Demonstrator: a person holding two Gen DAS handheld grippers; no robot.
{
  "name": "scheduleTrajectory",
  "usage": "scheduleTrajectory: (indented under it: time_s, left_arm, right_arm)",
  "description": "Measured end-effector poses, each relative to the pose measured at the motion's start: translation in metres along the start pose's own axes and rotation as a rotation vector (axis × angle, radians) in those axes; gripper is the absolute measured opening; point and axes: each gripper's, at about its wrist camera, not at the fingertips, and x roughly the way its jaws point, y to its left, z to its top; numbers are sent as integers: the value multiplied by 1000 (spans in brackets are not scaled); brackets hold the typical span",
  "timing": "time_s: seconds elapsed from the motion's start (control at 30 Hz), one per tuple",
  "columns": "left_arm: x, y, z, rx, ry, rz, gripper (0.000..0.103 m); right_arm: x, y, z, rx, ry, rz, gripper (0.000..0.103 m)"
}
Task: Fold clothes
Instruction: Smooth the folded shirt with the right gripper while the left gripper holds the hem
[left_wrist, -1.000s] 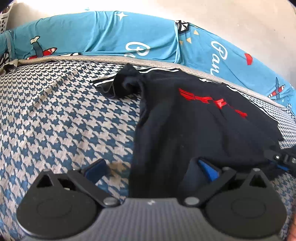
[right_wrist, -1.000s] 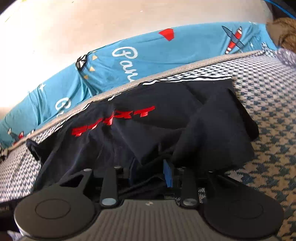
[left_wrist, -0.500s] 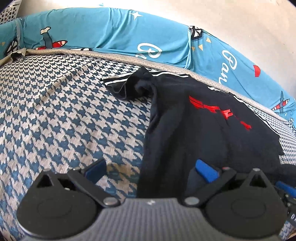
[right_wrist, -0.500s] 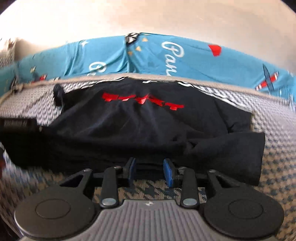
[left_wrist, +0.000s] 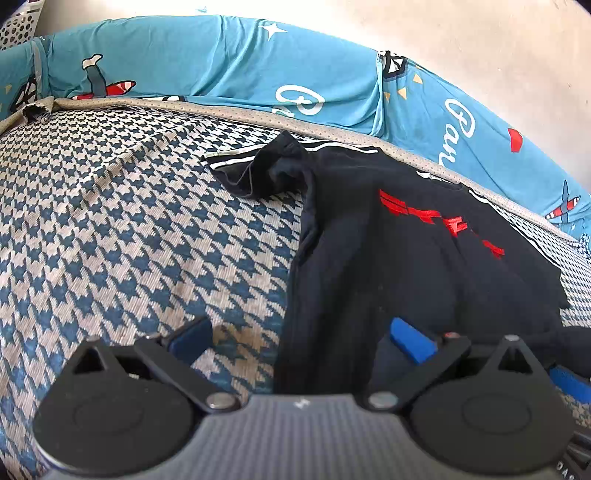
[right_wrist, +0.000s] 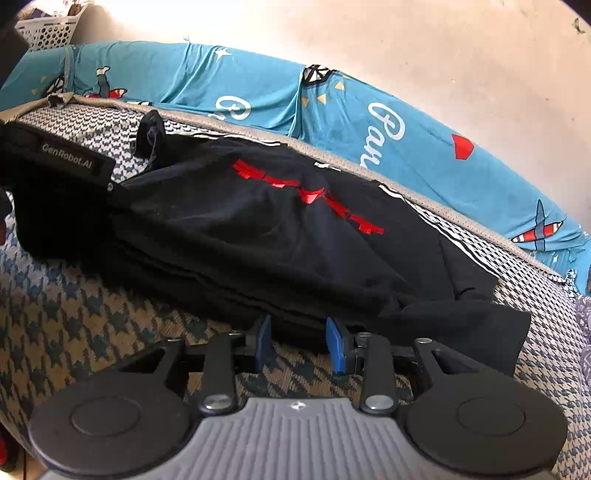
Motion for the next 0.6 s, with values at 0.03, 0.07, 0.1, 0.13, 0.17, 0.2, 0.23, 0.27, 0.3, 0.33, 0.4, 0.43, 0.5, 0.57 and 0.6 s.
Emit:
scheduleTrajectory:
  time_s: [0.03,0.07,0.1,0.13,0.17,0.2,0.23,0.27,0.3,0.33,0.4,0.43,0.5,0.57,0.6]
  left_arm:
    - [0,0,0,1,0,1,103]
    - [0,-1,0,1,-1,2,103]
    - [0,-1,0,2,-1,3,103]
    - [0,-1,0,4,-2,4,103]
    - [0,-2,0,6,-2,6,103]
    - [0,-2,-1,7,-2,6,103]
    - [0,-2,-1,7,-1,6,103]
    - [0,-1,0,5,-1,5,103]
    - [0,-1,0,3,-1,5,103]
    - [0,-1,0,2,-1,6,103]
    - [0,-2,-1,4,0,8,103]
    - [0,-2,-1,5,-1,9,103]
    - [0,-2,-1,4,-1,7,103]
    - [1,-2,-1,6,-1,8,103]
    - [1,-2,-1,7,-1,9,103]
  right_arm:
    - [0,0,0,0,-9,-8,32]
    - [-1,1,1,-8,-16,-18,32]
    - [-1,2,1,-15,-25,-28,32]
    - [-2,3,2,-21,-33,-36,32]
    - [-1,3,2,-25,-38,-36,32]
    - [0,5,3,-32,-34,-28,32]
    - [1,7,2,-43,-23,-21,32]
    - [1,8,1,-55,-18,-19,32]
    - [1,10,1,-72,-19,-19,32]
    - [1,13,0,-90,-23,-24,32]
    - [2,18,-1,-129,-27,-39,33]
    - [4,20,-2,-146,-22,-41,33]
    - [6,24,-4,-179,-13,-46,33]
    - [6,27,-5,-202,-21,-58,34]
    - [8,27,-4,-200,-23,-60,34]
